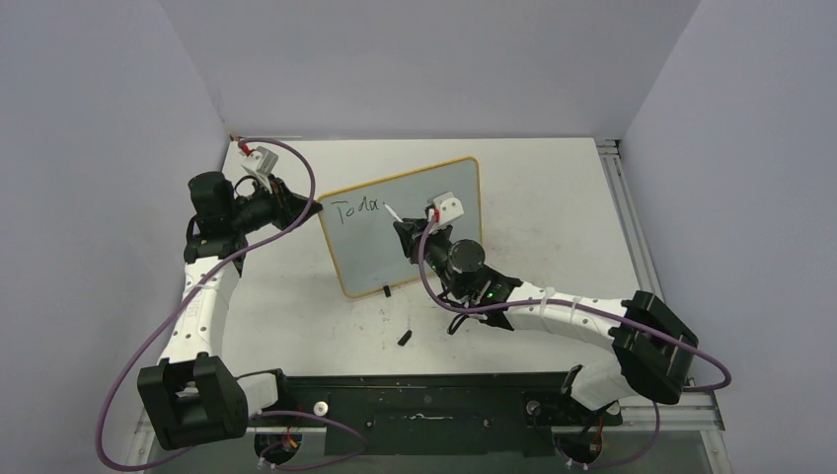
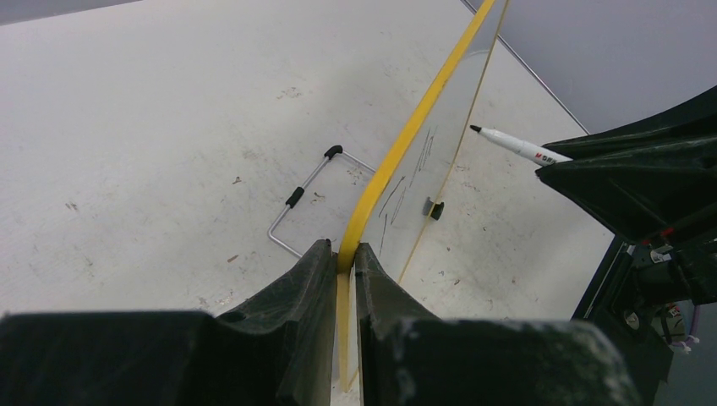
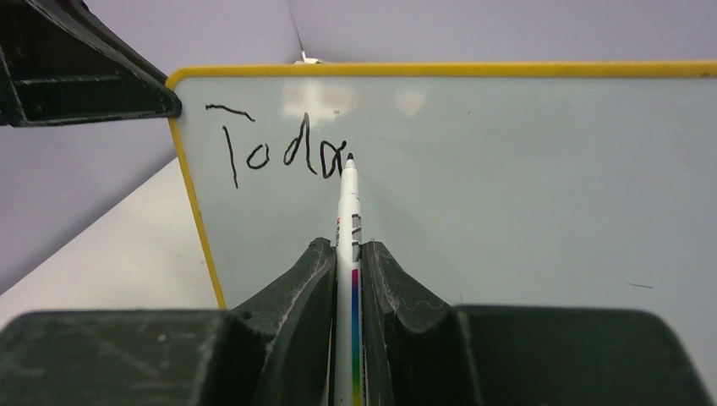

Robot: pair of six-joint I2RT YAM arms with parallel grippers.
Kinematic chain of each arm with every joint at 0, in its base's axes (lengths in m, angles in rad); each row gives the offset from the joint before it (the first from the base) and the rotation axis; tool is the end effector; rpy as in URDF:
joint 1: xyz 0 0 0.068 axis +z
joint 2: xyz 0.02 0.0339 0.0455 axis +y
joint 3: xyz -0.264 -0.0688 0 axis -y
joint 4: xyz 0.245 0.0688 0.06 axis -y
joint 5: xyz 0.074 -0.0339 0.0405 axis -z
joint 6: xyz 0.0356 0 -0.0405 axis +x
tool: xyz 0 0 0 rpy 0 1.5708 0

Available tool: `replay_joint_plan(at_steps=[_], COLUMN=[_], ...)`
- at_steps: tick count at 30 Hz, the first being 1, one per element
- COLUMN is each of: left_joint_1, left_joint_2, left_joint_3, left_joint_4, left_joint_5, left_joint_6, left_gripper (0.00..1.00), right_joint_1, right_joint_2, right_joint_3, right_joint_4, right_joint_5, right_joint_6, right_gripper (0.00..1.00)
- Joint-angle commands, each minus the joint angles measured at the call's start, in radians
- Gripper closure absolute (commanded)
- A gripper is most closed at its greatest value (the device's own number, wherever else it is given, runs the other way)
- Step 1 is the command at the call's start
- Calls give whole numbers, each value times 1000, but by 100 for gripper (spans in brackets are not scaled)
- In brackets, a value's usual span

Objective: Write a sentence on the whiteboard

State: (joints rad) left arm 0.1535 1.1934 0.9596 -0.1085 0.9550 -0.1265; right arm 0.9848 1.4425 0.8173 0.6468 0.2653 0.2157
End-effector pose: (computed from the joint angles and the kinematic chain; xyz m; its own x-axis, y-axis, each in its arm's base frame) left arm 0.2654 0.0117 0.3288 -0.4138 -0.1378 -0.8999 0.6244 0.6764 -0.3907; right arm 0.1894 0.2684 0.2829 -0.1294 0.1785 -0.9754 -0.6463 0.7308 0.2195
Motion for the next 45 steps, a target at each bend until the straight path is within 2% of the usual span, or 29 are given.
replay_joint_plan(at_steps=[1,32,45], left_joint_1=[12,13,13], left_joint_2=[-12,-9,-9], left_joint_3=[7,5,7], left_joint_4=[18,18,18], left_joint_5=[11,11,12], left_joint_6=[1,1,1], left_gripper=[100,100,100], right_joint_1=[11,-27,-35], right_joint_2=[-66,53,49], right_joint_3=[10,73,27], right_joint_4=[42,111,78], right_joint_5=[25,-5,2], right_joint_6=[-23,-38,-16], right_gripper=[95,95,95])
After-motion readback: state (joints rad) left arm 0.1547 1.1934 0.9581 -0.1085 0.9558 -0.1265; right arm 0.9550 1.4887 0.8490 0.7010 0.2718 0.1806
